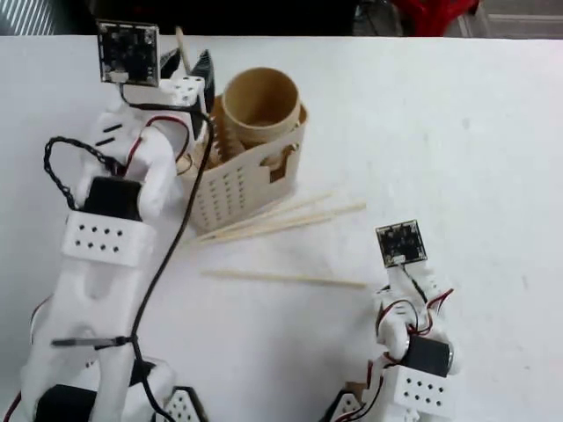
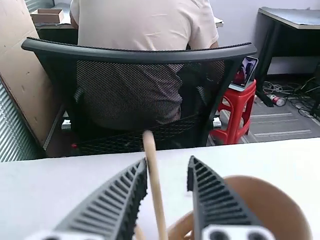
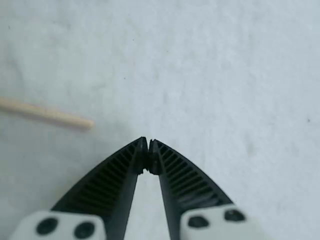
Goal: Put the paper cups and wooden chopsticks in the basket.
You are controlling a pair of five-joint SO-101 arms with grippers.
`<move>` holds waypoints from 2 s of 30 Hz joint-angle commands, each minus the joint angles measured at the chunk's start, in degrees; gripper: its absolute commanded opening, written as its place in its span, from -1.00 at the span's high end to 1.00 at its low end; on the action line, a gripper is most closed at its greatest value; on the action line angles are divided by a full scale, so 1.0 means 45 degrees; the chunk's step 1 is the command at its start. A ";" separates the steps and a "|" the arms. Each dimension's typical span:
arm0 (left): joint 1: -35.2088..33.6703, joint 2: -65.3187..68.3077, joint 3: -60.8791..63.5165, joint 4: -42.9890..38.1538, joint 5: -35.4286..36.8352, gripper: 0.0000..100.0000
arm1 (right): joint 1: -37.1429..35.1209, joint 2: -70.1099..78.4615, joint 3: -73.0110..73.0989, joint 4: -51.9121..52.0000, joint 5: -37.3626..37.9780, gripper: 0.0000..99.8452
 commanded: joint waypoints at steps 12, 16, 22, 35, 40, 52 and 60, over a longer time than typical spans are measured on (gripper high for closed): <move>-0.2295 -0.0400 -0.7346 0.4239 0.0449 0.72 | -0.0107 -0.0107 -0.0059 -0.0225 0.0059 0.96; -0.4190 0.0928 -0.7248 0.4513 0.1582 0.72 | -0.0049 -0.0107 -0.0156 0.0010 0.0723 0.94; -0.5949 0.5734 -0.6799 0.4513 0.2618 0.71 | -0.0029 -0.0107 -0.0371 0.0400 0.0918 0.77; -0.5656 1.5267 -1.0002 0.4611 0.5118 0.71 | -0.1592 0.0088 -0.3419 0.1631 0.1426 0.75; -0.5460 1.5971 -1.1194 0.5646 0.5138 0.71 | -0.3096 0.2686 -0.6916 0.2706 0.1426 0.74; -0.5480 1.6107 -1.1116 0.5763 0.5060 0.71 | -0.9895 1.2630 -1.0491 0.2295 0.3790 0.74; -0.5480 1.6127 -1.1136 0.5744 0.5060 0.71 | -1.0168 1.6244 -1.0491 -0.0850 0.5158 0.74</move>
